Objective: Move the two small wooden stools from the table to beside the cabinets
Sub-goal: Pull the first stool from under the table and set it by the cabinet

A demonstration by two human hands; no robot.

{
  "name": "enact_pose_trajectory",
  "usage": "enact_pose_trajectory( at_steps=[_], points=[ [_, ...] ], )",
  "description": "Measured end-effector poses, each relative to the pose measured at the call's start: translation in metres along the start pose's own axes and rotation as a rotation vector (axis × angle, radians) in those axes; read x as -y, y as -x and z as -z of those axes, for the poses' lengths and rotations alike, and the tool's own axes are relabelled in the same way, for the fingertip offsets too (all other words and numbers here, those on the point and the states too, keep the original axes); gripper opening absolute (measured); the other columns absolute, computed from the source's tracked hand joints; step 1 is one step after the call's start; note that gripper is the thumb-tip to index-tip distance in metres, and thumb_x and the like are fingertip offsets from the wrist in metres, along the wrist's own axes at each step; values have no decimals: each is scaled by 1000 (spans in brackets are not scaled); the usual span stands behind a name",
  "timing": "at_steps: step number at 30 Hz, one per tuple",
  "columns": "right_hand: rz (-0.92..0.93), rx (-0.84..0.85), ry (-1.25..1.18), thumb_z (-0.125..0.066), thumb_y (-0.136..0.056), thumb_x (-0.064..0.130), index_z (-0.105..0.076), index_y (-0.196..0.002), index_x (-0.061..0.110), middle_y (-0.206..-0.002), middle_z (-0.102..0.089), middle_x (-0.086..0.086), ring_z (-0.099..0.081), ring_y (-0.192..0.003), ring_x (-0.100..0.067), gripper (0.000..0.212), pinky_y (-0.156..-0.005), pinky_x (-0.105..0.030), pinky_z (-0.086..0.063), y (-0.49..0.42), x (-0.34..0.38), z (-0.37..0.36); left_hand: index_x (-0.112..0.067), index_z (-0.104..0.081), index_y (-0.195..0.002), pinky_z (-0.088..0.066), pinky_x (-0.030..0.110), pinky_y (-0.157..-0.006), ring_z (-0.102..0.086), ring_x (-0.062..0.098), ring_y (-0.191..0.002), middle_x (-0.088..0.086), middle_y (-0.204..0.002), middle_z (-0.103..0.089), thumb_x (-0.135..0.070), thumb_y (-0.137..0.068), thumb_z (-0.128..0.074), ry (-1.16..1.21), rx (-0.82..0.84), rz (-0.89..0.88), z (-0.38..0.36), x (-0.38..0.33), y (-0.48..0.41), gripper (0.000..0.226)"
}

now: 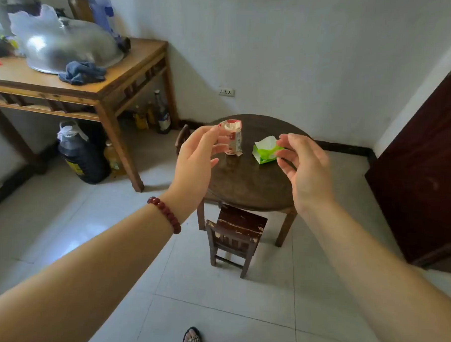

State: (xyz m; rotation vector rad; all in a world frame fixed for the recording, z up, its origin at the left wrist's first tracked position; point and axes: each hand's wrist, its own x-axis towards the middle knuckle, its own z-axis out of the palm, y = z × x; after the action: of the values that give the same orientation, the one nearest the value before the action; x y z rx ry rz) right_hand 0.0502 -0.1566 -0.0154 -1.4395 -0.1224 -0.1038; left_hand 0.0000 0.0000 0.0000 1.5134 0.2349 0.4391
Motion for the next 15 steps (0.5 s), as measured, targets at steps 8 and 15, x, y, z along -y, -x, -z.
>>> enact_pose_trajectory(
  at_steps=[8,15],
  points=[
    [-63,-48,37,-58,-78,44,-70,-72,36,-83,-70,15,-65,-88,-9,15,-78,-26,-52,-72,-38,-46,-26,-65,-84,-46,39,-91,-64,13,-93,-9,-85,-67,-30,-94,-45,-15,35,30,16,28,-95,22],
    [-126,-62,98,-57,-81,43,-68,-81,28,-84,-69,13,-65,-87,-7,19,-73,-21,-52,-125,-82,-47,-28,-64,-82,-44,45,-98,-64,12,-94,-14,-83,-68,-25,-89,-53,-2,116,122,7,69,-143,13]
  ],
)
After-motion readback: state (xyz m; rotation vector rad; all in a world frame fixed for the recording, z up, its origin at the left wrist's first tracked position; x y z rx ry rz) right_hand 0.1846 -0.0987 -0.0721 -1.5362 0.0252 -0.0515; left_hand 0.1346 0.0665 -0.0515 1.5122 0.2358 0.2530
